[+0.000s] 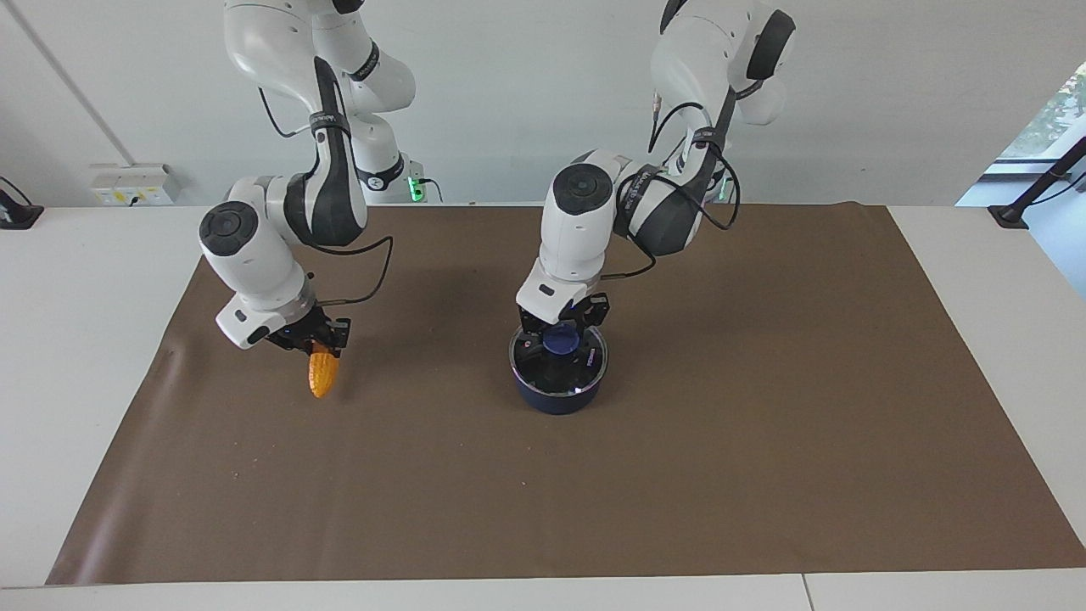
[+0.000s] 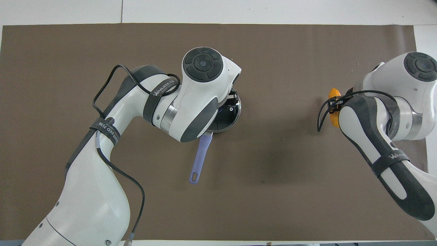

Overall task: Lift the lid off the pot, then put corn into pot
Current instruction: 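Grasp the lid knob with the left gripper while the right gripper grasps the corn, then lift the lid with the left gripper while the right gripper lifts the corn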

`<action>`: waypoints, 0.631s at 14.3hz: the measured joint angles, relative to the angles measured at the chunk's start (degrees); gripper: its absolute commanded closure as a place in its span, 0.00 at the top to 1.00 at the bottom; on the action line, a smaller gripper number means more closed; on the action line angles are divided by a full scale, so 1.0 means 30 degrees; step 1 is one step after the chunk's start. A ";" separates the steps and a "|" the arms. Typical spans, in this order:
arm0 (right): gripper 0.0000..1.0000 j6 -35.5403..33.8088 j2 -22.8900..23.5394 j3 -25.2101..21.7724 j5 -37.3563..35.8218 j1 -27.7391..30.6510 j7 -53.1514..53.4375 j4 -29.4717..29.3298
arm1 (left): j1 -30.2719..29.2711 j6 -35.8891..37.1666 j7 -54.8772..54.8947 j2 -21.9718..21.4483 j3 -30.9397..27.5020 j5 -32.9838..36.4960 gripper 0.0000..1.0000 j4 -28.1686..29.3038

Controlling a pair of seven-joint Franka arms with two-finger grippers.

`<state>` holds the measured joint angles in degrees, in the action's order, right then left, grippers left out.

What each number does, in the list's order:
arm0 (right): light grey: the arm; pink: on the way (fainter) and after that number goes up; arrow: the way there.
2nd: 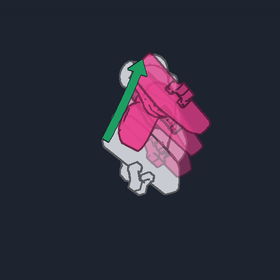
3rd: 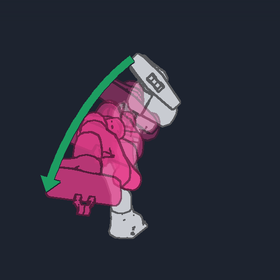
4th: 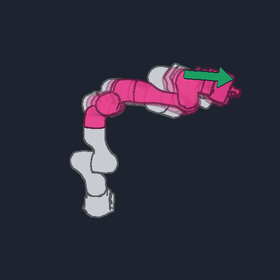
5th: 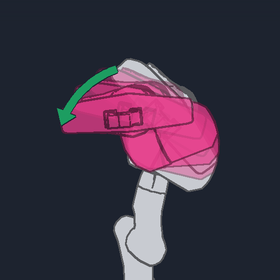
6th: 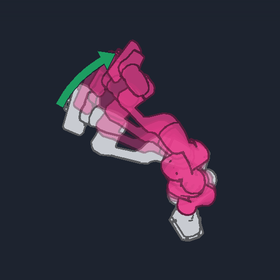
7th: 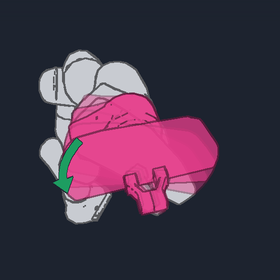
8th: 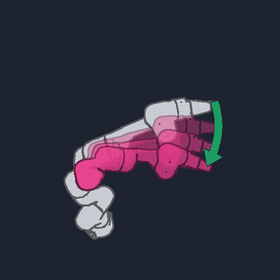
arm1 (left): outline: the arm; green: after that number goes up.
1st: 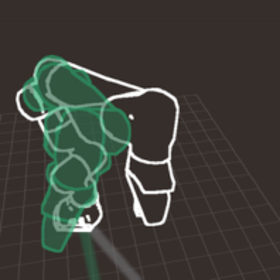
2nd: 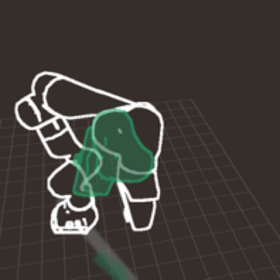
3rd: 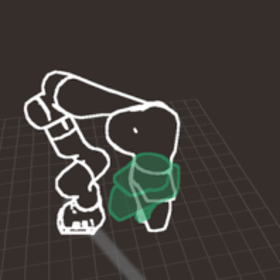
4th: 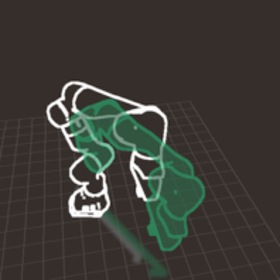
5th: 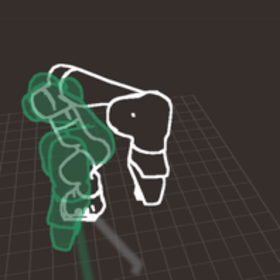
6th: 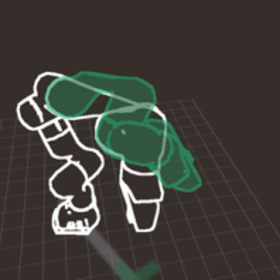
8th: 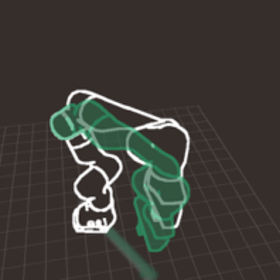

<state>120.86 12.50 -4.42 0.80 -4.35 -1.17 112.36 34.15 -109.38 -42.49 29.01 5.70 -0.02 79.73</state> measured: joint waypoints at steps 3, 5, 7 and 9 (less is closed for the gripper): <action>0.00 -0.0161 0.0000 0.0069 0.0018 -0.0171 0.0237 -0.0164 | -0.0108 0.0059 -0.0037 -0.0627 -0.0051 -0.0404 0.00 0.0006; 0.00 -0.0508 0.0000 0.0118 0.0018 -0.0564 0.0984 -0.0375 | -0.0308 0.0483 -0.0040 -0.1379 -0.0105 -0.0529 0.00 0.0002; 0.00 -0.1041 -0.0005 0.0252 0.0094 -0.0836 0.1473 -0.0891 | -0.0790 0.1652 0.0180 -0.2240 -0.0280 -0.0534 0.00 -0.0004; 0.00 -0.3214 0.0010 0.0560 0.0472 -0.1554 0.2523 -0.3059 | -0.2154 0.3214 0.1908 -0.3133 -0.0390 -0.0534 0.00 0.0001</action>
<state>111.22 12.53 -2.74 2.22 -9.01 6.40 103.18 27.69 -99.74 -36.76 19.61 4.53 -1.62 79.73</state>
